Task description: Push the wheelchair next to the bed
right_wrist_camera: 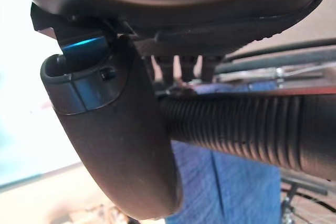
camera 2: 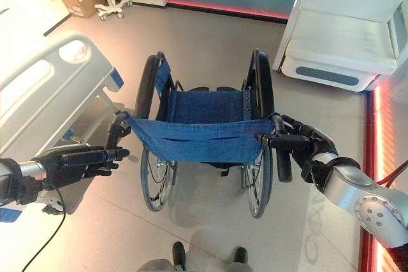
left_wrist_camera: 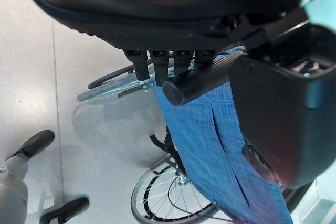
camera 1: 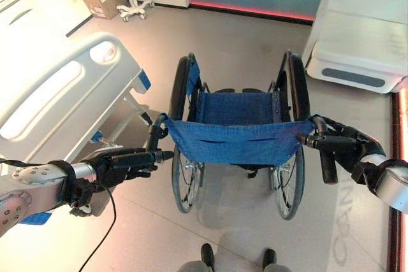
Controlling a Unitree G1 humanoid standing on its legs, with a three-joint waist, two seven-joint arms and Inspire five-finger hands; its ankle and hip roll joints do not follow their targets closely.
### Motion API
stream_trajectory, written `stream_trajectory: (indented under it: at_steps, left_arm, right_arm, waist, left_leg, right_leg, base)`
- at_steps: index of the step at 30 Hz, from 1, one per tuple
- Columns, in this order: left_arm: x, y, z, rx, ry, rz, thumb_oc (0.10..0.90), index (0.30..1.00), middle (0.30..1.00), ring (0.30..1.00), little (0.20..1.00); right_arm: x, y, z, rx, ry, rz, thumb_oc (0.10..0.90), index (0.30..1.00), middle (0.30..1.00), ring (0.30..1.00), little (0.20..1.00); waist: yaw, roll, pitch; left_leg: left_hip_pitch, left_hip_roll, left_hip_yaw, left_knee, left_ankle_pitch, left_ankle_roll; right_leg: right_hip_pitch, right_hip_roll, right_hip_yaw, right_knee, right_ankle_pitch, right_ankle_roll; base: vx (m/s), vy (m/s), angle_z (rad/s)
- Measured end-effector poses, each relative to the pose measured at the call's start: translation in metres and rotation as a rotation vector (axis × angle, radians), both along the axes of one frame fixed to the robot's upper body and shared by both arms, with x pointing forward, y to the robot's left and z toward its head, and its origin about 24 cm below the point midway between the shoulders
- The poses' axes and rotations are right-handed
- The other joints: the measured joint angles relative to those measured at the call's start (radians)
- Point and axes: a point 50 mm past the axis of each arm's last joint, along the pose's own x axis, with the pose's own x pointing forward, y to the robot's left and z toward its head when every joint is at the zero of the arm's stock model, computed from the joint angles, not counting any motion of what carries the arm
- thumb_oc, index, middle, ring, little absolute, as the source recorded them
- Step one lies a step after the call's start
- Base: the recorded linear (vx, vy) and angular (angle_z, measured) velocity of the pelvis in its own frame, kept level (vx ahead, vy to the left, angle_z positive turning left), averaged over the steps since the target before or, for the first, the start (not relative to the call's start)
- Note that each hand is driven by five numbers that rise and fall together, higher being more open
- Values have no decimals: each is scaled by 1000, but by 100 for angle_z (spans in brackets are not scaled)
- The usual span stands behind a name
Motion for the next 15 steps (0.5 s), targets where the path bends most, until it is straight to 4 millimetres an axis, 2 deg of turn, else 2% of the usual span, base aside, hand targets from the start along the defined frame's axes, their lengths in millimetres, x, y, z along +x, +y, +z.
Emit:
stream_trajectory:
  at_steps: [15]
  left_arm:
    - [11,-8,-7,-36,-26,81,800,900,900,900,900]
  right_arm:
    - [11,4,1,-26,-16,13,800,900,900,900,900]
  waist:
    - [-7,-3,2]
  left_leg:
    - [-2,0,4,0,0,0]
  right_leg:
    - [-5,1,8,0,3,-1]
  base:
    - [0,0,0]
